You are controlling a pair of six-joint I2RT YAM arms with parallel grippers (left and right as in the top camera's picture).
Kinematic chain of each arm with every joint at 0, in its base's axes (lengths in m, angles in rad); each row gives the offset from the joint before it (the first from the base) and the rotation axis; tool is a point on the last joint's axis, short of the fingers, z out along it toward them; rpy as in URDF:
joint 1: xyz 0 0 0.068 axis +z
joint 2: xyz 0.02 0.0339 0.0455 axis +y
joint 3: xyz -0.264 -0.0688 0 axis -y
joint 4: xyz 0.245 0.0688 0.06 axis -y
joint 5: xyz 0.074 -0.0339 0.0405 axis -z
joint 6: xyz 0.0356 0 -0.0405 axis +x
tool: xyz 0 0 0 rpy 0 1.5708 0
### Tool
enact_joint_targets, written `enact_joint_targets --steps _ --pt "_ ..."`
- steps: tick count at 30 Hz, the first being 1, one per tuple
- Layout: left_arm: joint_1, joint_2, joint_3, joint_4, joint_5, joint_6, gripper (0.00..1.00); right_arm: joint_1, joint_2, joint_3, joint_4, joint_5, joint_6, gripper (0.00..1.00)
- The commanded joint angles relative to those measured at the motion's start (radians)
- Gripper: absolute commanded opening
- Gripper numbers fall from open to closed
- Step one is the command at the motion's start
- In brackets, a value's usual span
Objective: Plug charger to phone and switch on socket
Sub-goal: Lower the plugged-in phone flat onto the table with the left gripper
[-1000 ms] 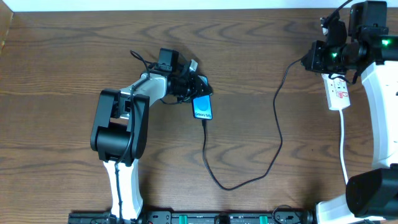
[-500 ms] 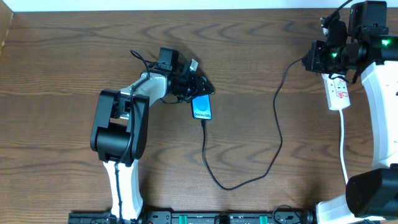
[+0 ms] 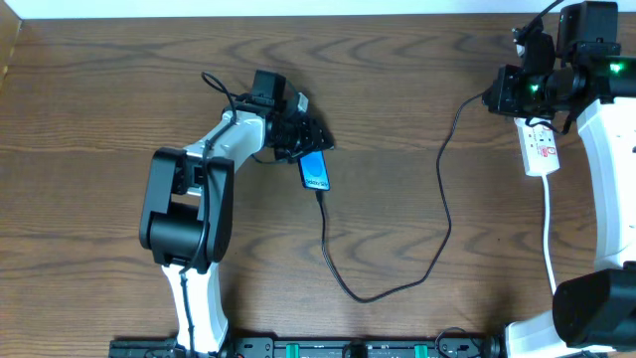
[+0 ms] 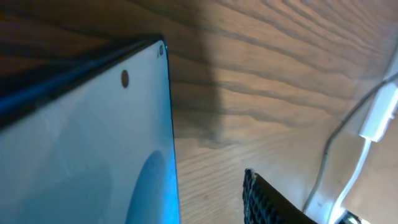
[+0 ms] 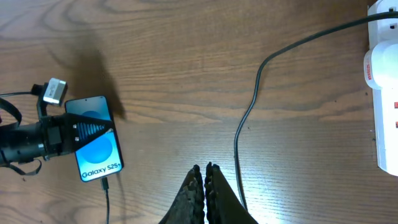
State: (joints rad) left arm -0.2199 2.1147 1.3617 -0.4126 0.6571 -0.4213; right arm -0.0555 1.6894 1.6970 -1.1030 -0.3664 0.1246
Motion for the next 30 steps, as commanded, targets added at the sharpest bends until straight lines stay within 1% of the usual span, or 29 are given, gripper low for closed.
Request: enact_joint_targets --steps 1,8,9,13,22,27,30 --pt "0.005 0.052 -0.029 -0.047 -0.259 0.01 0.49 0.005 -0.019 0.004 -0.002 0.003 -0.01 0.03" --pt "0.005 0.052 -0.029 -0.055 -0.286 0.01 0.5 0.005 -0.018 0.004 -0.007 0.023 -0.01 0.04" --pt "0.005 0.052 -0.029 -0.055 -0.29 0.01 0.54 0.005 -0.018 0.004 -0.01 0.028 -0.01 0.04" --pt "0.006 0.05 -0.029 -0.055 -0.32 0.009 0.58 0.005 -0.018 0.004 -0.02 0.042 -0.01 0.04" --pt "0.026 0.044 -0.029 -0.059 -0.372 0.009 0.59 0.005 -0.018 0.004 -0.026 0.047 -0.011 0.04" --pt "0.042 0.042 -0.028 -0.082 -0.463 0.01 0.59 0.005 -0.018 0.004 -0.027 0.048 -0.011 0.04" --pt "0.054 0.027 -0.027 -0.102 -0.491 0.023 0.59 0.005 -0.018 0.004 -0.027 0.047 -0.011 0.04"
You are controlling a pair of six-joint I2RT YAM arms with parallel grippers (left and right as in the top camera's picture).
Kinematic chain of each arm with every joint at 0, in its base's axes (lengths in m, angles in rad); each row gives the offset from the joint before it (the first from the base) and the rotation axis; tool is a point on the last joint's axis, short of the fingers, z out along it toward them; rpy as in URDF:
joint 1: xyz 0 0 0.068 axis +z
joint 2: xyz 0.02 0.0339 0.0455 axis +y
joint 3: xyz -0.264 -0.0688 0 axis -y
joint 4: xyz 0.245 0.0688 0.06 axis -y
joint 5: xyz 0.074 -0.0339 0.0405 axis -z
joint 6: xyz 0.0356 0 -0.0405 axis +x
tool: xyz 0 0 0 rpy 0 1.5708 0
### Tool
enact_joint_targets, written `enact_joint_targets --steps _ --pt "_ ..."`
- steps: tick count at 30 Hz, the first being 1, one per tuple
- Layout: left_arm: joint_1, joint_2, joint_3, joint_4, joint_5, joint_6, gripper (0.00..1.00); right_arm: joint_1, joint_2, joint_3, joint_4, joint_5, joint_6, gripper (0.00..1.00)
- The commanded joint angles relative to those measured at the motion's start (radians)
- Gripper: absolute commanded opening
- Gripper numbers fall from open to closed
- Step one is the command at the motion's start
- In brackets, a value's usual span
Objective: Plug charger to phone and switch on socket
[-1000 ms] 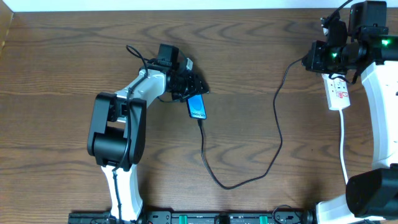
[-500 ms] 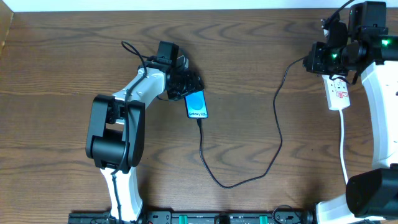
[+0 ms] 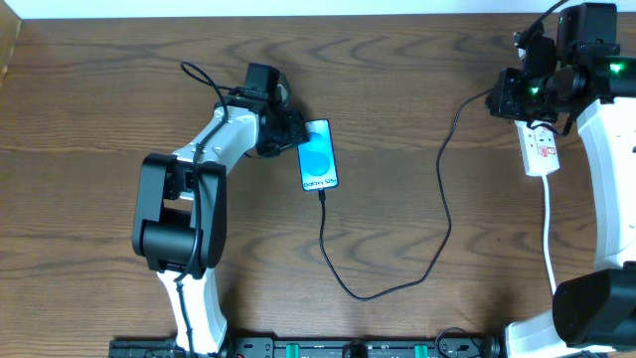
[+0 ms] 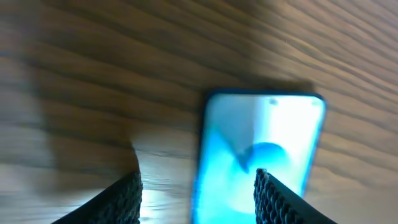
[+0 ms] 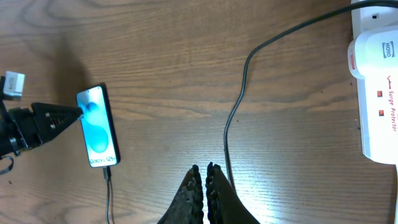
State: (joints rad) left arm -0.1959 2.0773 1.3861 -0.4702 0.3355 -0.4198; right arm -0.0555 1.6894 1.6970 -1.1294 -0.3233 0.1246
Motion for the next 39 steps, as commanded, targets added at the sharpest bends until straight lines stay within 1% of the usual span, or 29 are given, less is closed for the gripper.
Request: enact_joint_targets --steps 1,5,7,11,15,16,17,18,20,21,26,30,32,33,34,35,36,39 --pt "0.036 0.053 -0.047 -0.059 -0.168 0.027 0.59 0.005 -0.018 0.004 -0.002 0.004 -0.011 0.04" --pt "0.06 -0.026 0.002 -0.166 -0.159 0.051 0.59 0.005 -0.018 0.004 -0.012 0.003 -0.047 0.04" --pt "0.069 -0.097 0.024 -0.209 -0.135 0.079 0.59 0.005 -0.018 0.004 -0.015 0.003 -0.055 0.05" --pt "0.077 -0.294 0.037 -0.244 -0.064 0.106 0.59 0.005 -0.019 0.004 -0.016 -0.011 -0.056 0.05" --pt "0.077 -0.507 0.037 -0.244 -0.055 0.106 0.6 0.005 -0.035 0.004 -0.019 -0.085 -0.105 0.06" --pt "0.077 -0.559 0.037 -0.244 -0.055 0.106 0.66 0.005 -0.042 0.004 -0.017 -0.087 -0.105 0.07" --pt "0.077 -0.607 0.037 -0.244 -0.056 0.106 0.69 0.005 -0.052 0.004 -0.016 -0.087 -0.109 0.08" --pt "0.077 -0.652 0.037 -0.244 -0.06 0.106 0.78 0.005 -0.062 0.004 -0.016 -0.087 -0.114 0.09" --pt "0.077 -0.731 0.037 -0.244 -0.059 0.106 0.88 0.005 -0.092 0.004 -0.016 -0.087 -0.123 0.12" --pt "0.077 -0.766 0.037 -0.244 -0.06 0.106 0.98 0.005 -0.112 0.004 -0.016 -0.086 -0.124 0.13" --pt "0.077 -0.895 0.037 -0.244 -0.059 0.106 0.98 0.005 -0.213 0.004 -0.042 -0.046 -0.127 0.18" --pt "0.077 -0.956 0.037 -0.244 -0.059 0.106 0.98 0.005 -0.298 0.004 -0.095 0.028 -0.127 0.25" --pt "0.077 -0.973 0.037 -0.244 -0.06 0.106 0.98 0.005 -0.336 0.004 -0.125 0.047 -0.127 0.31" --pt "0.077 -0.98 0.037 -0.244 -0.059 0.106 0.98 0.005 -0.357 0.004 -0.143 0.048 -0.126 0.38" --pt "0.077 -0.983 0.037 -0.244 -0.059 0.106 0.98 0.005 -0.371 0.004 -0.154 0.048 -0.126 0.56" --pt "0.077 -0.985 0.037 -0.244 -0.059 0.106 0.98 0.005 -0.386 0.004 -0.165 0.048 -0.126 0.95" --pt "0.077 -0.985 0.037 -0.245 -0.059 0.106 0.98 0.005 -0.401 0.004 -0.172 0.048 -0.126 0.99" --pt "0.077 -0.981 0.037 -0.245 -0.059 0.106 0.98 0.005 -0.431 0.004 -0.175 0.048 -0.126 0.99"
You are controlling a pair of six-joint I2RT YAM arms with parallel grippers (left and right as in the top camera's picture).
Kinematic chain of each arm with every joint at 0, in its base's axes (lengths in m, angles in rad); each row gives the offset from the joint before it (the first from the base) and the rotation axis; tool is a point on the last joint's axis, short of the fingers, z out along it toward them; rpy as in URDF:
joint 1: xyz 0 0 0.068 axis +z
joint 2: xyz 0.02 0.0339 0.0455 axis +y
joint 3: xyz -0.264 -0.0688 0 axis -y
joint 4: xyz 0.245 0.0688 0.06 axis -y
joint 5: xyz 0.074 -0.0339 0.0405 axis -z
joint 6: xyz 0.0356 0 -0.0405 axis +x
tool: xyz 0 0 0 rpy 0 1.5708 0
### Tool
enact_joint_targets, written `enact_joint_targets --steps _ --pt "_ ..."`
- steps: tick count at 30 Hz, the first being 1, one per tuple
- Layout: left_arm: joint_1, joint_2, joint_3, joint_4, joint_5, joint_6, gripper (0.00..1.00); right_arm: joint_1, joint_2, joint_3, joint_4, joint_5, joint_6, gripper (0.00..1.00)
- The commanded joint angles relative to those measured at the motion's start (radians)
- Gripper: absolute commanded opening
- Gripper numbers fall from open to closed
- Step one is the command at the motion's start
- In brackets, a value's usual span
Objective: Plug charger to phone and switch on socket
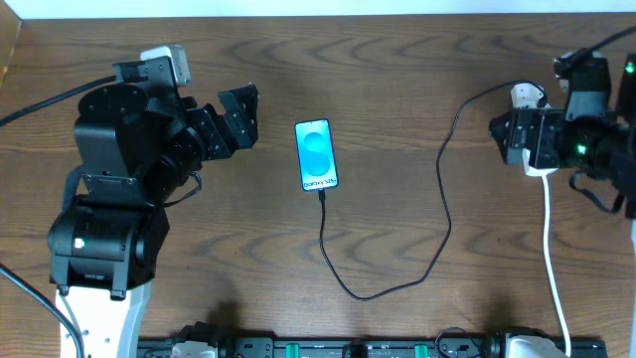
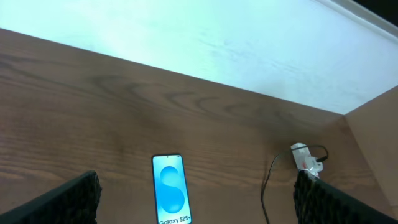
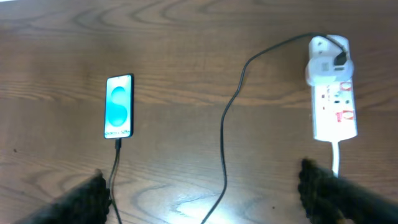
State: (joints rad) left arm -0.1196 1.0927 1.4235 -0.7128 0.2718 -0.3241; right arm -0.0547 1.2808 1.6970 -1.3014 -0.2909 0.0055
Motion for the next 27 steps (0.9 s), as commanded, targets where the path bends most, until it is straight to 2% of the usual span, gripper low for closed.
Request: enact_joint_targets --steps 1,18,22,27 --pt "0.001 0.005 0.0 -0.003 0.005 0.01 0.98 0.004 -0.03 0.004 -0.005 0.014 -0.006 0.99" --pt "0.001 0.032 -0.001 -0.006 0.005 0.01 0.99 0.008 -0.039 0.003 -0.081 0.032 -0.008 0.99" --pt "0.001 0.032 -0.001 -0.006 0.005 0.01 0.99 0.008 -0.039 -0.005 -0.016 0.072 -0.007 0.99" --pt "0.001 0.032 -0.001 -0.006 0.005 0.01 0.98 0.004 -0.108 -0.101 0.17 0.134 -0.008 0.99"
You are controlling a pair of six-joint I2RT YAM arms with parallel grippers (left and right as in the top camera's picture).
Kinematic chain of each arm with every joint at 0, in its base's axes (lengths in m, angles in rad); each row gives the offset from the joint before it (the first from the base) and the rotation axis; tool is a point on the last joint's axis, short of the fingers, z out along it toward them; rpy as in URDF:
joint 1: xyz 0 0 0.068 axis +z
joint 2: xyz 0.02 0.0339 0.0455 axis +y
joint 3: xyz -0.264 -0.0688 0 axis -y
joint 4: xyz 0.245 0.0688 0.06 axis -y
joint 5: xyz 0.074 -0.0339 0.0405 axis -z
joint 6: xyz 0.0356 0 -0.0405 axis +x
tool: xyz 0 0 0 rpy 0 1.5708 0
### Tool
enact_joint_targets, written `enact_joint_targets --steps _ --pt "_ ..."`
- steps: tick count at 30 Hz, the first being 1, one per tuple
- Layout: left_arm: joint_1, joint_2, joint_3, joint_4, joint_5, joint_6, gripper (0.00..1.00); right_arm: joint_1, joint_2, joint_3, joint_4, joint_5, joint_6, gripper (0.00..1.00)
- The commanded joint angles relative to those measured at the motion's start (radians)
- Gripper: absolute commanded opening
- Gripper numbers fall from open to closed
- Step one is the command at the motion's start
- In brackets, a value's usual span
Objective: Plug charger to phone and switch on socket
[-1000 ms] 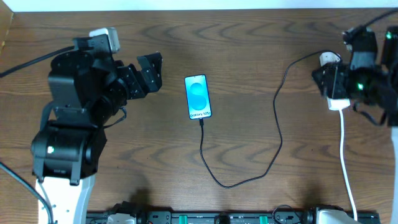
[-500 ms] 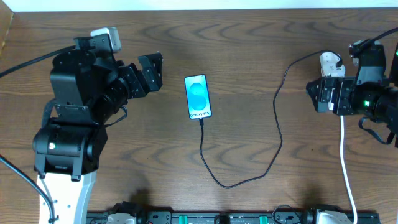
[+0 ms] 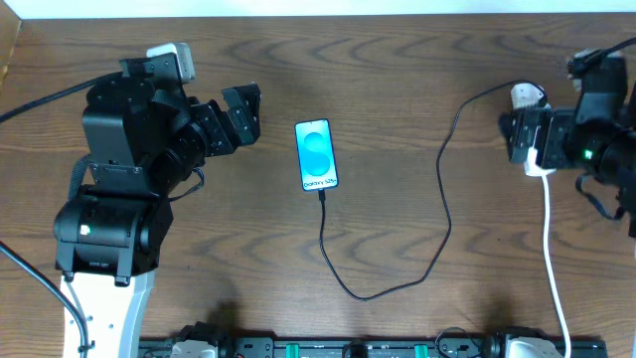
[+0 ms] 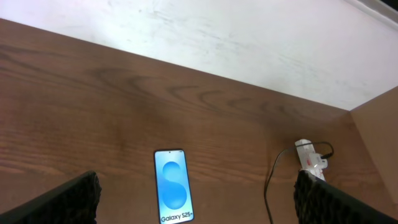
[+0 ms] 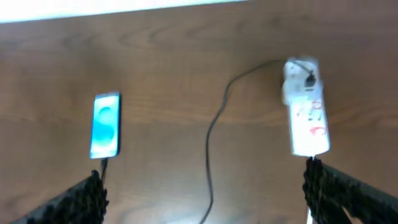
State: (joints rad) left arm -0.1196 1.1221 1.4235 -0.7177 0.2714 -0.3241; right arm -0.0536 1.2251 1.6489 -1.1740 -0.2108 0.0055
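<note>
The phone lies flat at mid-table with its blue screen lit, and shows too in the left wrist view as the phone. A black cable runs from its near end in a loop to the white adapter on the power strip. My left gripper is raised to the left of the phone, open and empty; its fingers frame the view. My right gripper hangs high over the strip, open and empty. The strip's switches are too blurred to read.
The strip's white lead runs toward the table's front edge on the right. A white wall borders the table's far edge. Bare wood lies between phone and strip.
Little has changed. My right wrist camera now sees the phone and strip smaller and higher in its view, and the right arm sits slightly further right. Both grippers remain open.
First my left gripper was at the tilted phone's far end with the cable plugged in, and my right gripper was shut beside the strip. Then the phone lay flat, the left gripper open beside it. Later both arms stood raised and back, both grippers open, as now.
</note>
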Motion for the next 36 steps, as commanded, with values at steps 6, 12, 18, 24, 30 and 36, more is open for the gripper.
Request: enact_joint_targets --steps 6,12,18,24,30,36 --pt "0.001 0.002 -0.001 -0.001 0.005 0.01 0.98 0.003 -0.248 -0.385 0.369 0.075 -0.015 0.99" --pt "0.001 0.002 -0.001 -0.001 0.005 0.01 0.99 0.003 -0.478 -0.783 0.68 0.085 -0.014 0.99" --pt "0.001 0.002 -0.001 -0.001 0.005 0.01 0.99 0.01 -0.714 -1.14 0.958 0.085 -0.014 0.99" --pt "0.001 0.002 -0.001 -0.001 0.005 0.01 0.99 0.011 -0.906 -1.382 1.091 0.085 -0.014 0.99" --pt "0.001 0.002 -0.001 -0.001 0.005 0.01 0.99 0.053 -1.072 -1.566 1.178 0.098 -0.014 0.99" --pt "0.001 0.002 -0.001 -0.001 0.005 0.01 0.99 0.082 -1.185 -1.643 1.181 0.107 -0.014 0.99"
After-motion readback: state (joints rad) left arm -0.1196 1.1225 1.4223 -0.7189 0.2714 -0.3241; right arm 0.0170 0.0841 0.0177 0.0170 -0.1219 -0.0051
